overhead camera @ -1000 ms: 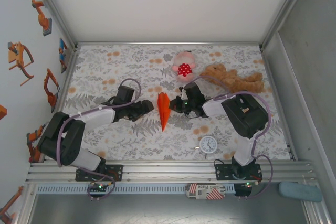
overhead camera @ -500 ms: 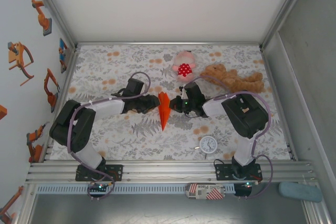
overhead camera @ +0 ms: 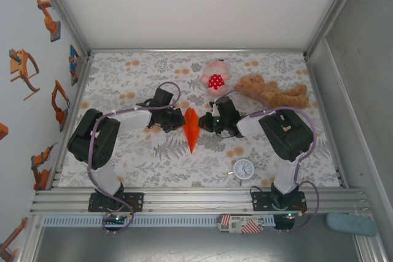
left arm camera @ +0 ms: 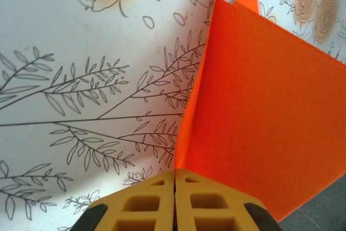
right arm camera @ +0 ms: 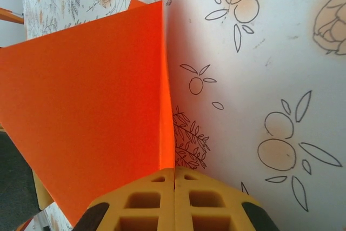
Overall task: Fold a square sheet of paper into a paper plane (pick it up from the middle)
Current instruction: Turn over the paper plane at the center of the table.
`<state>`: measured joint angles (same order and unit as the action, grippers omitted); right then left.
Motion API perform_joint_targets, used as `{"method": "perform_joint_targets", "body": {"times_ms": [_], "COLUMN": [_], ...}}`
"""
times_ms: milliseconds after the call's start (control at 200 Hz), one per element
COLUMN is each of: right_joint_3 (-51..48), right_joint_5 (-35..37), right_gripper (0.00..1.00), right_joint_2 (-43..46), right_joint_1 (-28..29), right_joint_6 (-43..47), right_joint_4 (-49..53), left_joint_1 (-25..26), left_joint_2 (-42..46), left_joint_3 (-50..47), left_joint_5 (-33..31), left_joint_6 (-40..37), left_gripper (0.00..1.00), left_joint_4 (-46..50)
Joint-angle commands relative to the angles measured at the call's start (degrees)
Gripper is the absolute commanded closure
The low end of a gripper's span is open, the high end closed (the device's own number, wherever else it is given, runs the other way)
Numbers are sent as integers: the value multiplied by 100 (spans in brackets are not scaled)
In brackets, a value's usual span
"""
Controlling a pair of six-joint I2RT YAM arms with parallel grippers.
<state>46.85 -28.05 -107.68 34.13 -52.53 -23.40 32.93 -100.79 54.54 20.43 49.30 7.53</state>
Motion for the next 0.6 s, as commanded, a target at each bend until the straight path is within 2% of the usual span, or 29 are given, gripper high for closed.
{"method": "perform_joint_targets", "body": {"times_ms": [0, 235, 431, 596], "right_joint_3": [-18, 78, 43, 37], "right_joint_5": [78, 204, 213, 314], "right_gripper": [100, 100, 100, 100], "right_joint_2": [244, 429, 413, 476], "right_joint_1": [-99, -153, -152, -157], "right_joint_6": [30, 331, 289, 312], "right_joint_4": [64, 560, 511, 590], "left_joint_1": [-10, -103, -154, -216], "left_joint_2": [206, 348, 340, 408], "left_joint_3": [60, 10, 4, -27], "left_joint_5": [-125, -41, 72, 52], "left_joint_6": [-125, -271, -313, -351], "left_gripper": [93, 90, 96, 95], "left_joint_4": [255, 261, 202, 242]}}
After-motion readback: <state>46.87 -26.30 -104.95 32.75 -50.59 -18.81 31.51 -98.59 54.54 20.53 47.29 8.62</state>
